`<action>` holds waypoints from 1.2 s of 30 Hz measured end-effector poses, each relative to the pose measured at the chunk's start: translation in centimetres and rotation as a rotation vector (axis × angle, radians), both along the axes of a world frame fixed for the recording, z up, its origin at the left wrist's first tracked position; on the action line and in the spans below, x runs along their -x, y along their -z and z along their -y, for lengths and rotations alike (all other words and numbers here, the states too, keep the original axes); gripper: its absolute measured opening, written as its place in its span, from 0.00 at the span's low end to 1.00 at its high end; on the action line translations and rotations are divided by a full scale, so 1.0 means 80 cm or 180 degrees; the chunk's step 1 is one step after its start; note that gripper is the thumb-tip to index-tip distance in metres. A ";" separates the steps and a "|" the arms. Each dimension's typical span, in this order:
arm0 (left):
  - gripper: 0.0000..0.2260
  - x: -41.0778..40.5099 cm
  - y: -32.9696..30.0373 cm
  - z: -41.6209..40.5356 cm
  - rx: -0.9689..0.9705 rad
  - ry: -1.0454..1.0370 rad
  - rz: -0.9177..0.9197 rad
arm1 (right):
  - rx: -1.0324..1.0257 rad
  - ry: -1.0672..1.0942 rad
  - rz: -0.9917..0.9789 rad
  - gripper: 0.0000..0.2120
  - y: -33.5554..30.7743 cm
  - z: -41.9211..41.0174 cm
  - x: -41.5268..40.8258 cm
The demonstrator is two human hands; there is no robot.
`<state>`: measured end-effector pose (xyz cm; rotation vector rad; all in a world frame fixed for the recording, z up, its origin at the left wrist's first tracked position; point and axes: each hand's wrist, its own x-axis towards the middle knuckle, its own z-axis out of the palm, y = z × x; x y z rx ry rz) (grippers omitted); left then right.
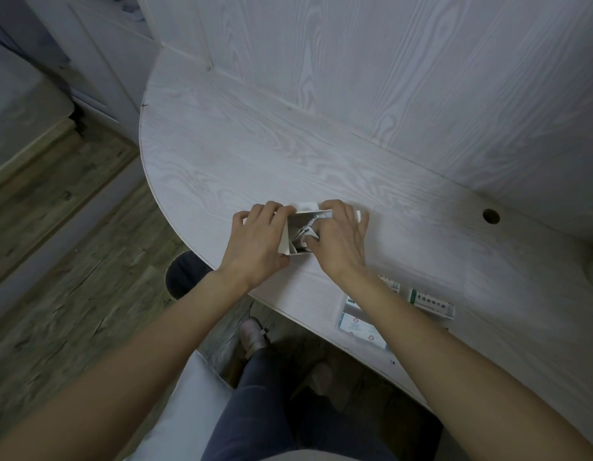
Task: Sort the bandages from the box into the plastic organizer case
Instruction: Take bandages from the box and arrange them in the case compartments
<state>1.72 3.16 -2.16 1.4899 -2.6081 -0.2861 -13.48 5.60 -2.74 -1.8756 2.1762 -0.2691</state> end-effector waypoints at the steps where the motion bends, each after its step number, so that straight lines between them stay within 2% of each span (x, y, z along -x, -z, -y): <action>1: 0.34 -0.001 -0.001 0.003 -0.0048 -0.0036 0.0034 | 0.0048 0.0001 0.0068 0.04 -0.003 -0.001 0.001; 6: 0.34 -0.003 -0.015 0.031 -0.0571 -0.0144 0.0310 | 0.0366 0.0140 0.0534 0.08 -0.030 0.003 0.020; 9: 0.35 -0.001 -0.018 0.047 -0.0792 -0.0180 0.0375 | 0.0522 0.0323 0.1038 0.06 -0.042 0.002 0.034; 12: 0.40 0.001 -0.024 0.056 -0.0728 -0.0017 0.0854 | 0.0551 0.0591 0.1619 0.03 -0.046 -0.005 0.046; 14: 0.46 0.009 -0.031 0.054 -0.0399 0.0211 0.1043 | 0.0532 0.0760 0.2043 0.02 -0.047 -0.013 0.056; 15: 0.46 0.016 -0.036 0.049 -0.0256 0.0346 0.0759 | 0.0502 0.0792 0.2285 0.06 -0.048 -0.016 0.062; 16: 0.45 0.026 -0.043 0.042 -0.0265 0.0479 0.0205 | 0.0426 0.0772 0.2555 0.09 -0.049 -0.021 0.068; 18: 0.39 0.050 -0.061 0.023 -0.1007 0.0535 -0.1125 | 0.0180 0.0581 0.2898 0.08 -0.050 -0.034 0.078; 19: 0.35 0.063 -0.069 0.014 -0.1558 0.0450 -0.1520 | 0.0099 0.0469 0.2974 0.06 -0.051 -0.041 0.082; 21: 0.28 0.083 -0.074 0.003 -0.2286 0.0419 -0.1474 | 0.0092 0.0326 0.3087 0.04 -0.049 -0.054 0.094; 23: 0.19 0.096 -0.071 -0.005 -0.2624 0.0599 -0.1215 | 0.0168 0.0271 0.3113 0.04 -0.052 -0.065 0.106; 24: 0.16 0.100 -0.070 -0.011 -0.2815 0.0660 -0.1286 | 0.0186 0.0258 0.3121 0.02 -0.054 -0.072 0.113; 27: 0.15 0.108 -0.066 -0.027 -0.3352 0.0591 -0.1762 | 0.0148 0.0347 0.3168 0.01 -0.057 -0.092 0.124; 32: 0.07 0.130 -0.052 -0.051 -0.3541 0.0231 -0.2580 | 0.0166 0.0936 0.3022 0.09 -0.052 -0.113 0.140; 36: 0.10 0.136 -0.039 -0.061 -0.4004 -0.0052 -0.3139 | -0.0022 0.1088 0.3493 0.08 -0.063 -0.123 0.149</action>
